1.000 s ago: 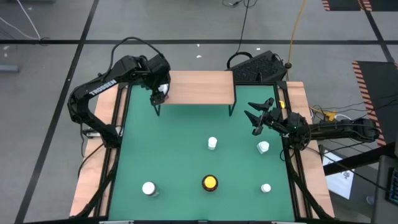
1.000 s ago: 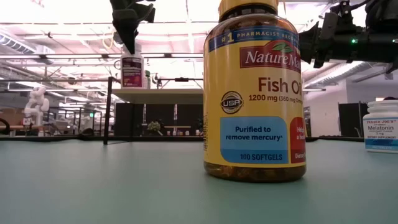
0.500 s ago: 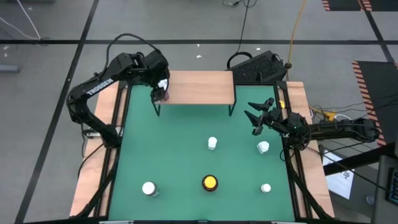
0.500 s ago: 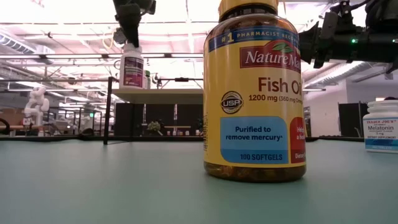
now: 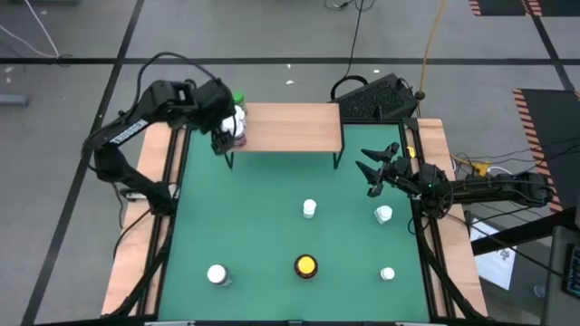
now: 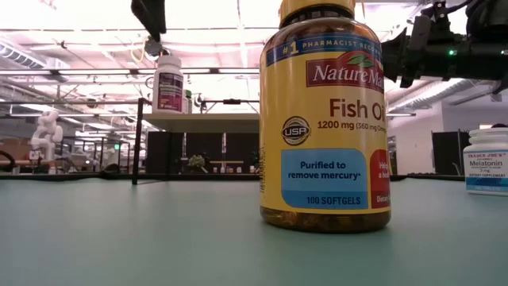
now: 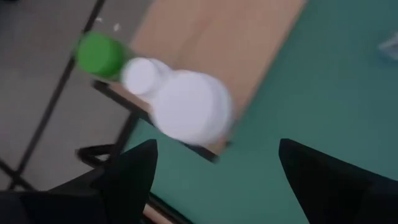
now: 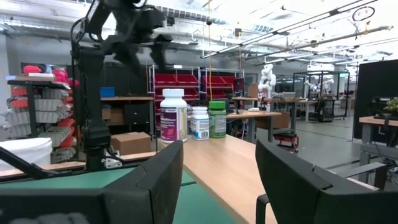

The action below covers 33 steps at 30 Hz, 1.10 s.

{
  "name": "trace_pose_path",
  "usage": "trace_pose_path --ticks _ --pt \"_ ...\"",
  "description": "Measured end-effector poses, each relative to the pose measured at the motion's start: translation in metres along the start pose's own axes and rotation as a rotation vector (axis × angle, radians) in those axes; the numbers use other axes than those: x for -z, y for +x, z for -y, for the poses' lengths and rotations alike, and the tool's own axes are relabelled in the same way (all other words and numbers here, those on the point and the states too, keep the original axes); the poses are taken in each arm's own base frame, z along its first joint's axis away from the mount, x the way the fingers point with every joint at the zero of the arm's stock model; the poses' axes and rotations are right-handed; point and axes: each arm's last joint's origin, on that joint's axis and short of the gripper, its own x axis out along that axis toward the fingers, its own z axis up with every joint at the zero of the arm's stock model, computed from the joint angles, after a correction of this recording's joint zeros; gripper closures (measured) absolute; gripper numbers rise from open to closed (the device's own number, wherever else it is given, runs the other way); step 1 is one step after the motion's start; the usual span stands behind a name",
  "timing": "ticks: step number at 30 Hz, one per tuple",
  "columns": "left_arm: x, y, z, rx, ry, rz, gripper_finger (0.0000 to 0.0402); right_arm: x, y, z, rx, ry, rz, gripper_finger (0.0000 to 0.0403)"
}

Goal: Pick and place medicine bottles onto shelf by color
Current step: Put the bottom left white supplement bottle on the shelf

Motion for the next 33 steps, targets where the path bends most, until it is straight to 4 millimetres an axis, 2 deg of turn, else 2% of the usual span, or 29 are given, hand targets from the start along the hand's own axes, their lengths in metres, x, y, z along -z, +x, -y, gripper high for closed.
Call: trace_pose_path --ticks 5,9,13,18,25,33 --pt "0.018 -0.01 0.031 0.067 0.003 0.03 0.0062 -0.001 0.0 0.0 -0.002 0.025 0.008 0.0204" --pt "0.031 -0.013 0.063 0.138 0.038 0.098 0.0062 -0.002 0.0 -0.002 -0.055 0.048 0.02 0.0204" --pt "0.044 -0.004 0.102 0.218 0.119 0.121 0.0062 0.001 0.001 -0.003 -0.102 0.061 -0.018 0.0204" --pt "0.073 0.013 0.148 0.304 0.219 -0.003 0.0062 0.007 0.005 -0.007 -0.162 0.09 -0.077 0.0204" --pt "0.107 0.029 0.183 0.403 0.232 -0.123 0.0062 0.002 0.034 -0.025 -0.219 0.105 -0.146 0.0204" --pt "0.137 0.027 0.219 0.588 0.336 -0.137 0.0062 -0.007 0.078 -0.051 -0.301 0.065 -0.16 0.0204"
